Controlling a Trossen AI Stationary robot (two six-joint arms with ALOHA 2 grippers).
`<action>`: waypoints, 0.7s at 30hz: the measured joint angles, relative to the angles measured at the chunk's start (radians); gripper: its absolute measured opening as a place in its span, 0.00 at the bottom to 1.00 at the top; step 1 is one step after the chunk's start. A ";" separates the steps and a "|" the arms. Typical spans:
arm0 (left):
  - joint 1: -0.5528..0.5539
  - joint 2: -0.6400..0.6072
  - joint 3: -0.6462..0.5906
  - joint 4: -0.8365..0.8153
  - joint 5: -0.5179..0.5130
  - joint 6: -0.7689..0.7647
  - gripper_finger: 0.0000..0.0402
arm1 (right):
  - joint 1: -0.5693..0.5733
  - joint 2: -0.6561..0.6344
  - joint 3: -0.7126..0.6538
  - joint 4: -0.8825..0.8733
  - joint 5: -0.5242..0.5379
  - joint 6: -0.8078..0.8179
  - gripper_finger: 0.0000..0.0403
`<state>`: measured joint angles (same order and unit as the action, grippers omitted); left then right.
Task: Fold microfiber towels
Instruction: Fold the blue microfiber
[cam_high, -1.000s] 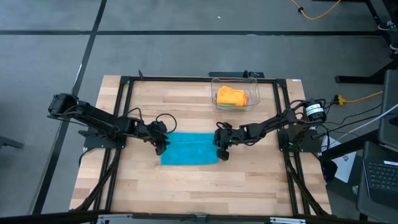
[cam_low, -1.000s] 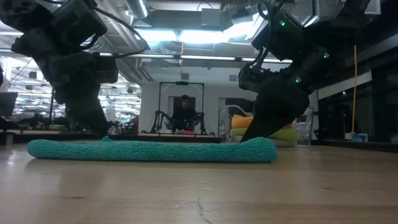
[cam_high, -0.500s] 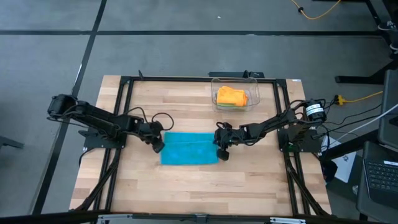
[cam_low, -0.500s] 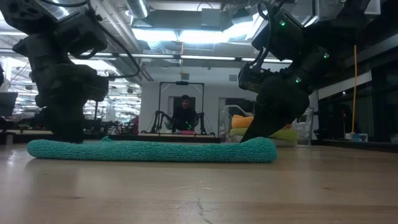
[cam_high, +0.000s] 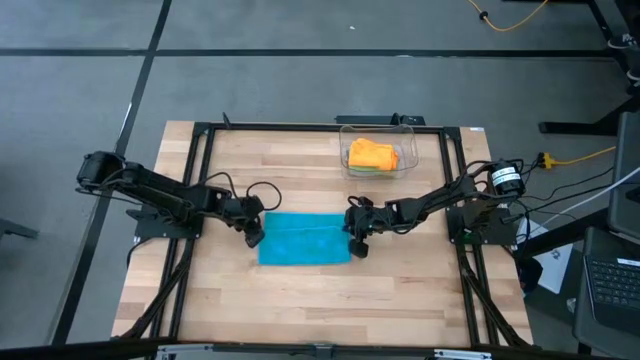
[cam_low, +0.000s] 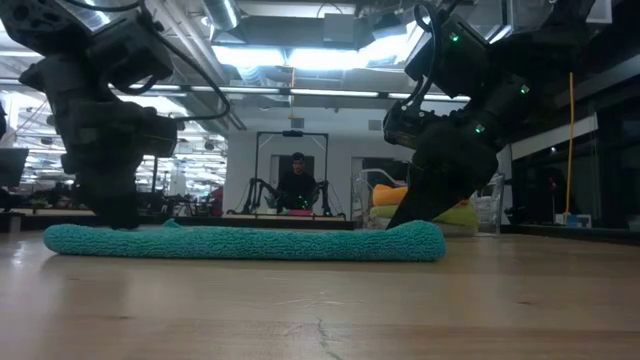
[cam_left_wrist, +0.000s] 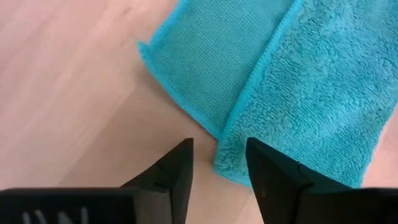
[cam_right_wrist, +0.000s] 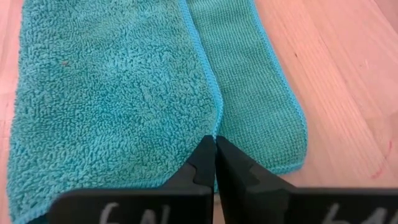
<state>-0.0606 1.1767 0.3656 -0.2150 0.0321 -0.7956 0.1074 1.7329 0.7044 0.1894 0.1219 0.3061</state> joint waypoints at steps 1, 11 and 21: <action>0.000 0.000 0.000 0.002 0.000 0.001 0.34 | 0.000 0.000 0.000 0.000 0.000 0.000 0.02; -0.001 0.000 0.000 0.003 0.005 0.024 0.15 | 0.000 0.000 0.000 0.000 0.000 0.000 0.02; -0.001 0.000 0.000 -0.012 0.031 -0.090 0.00 | 0.000 0.000 0.000 0.000 0.002 0.001 0.02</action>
<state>-0.0620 1.1767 0.3656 -0.2268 0.0629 -0.8856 0.1074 1.7329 0.7044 0.1894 0.1241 0.3072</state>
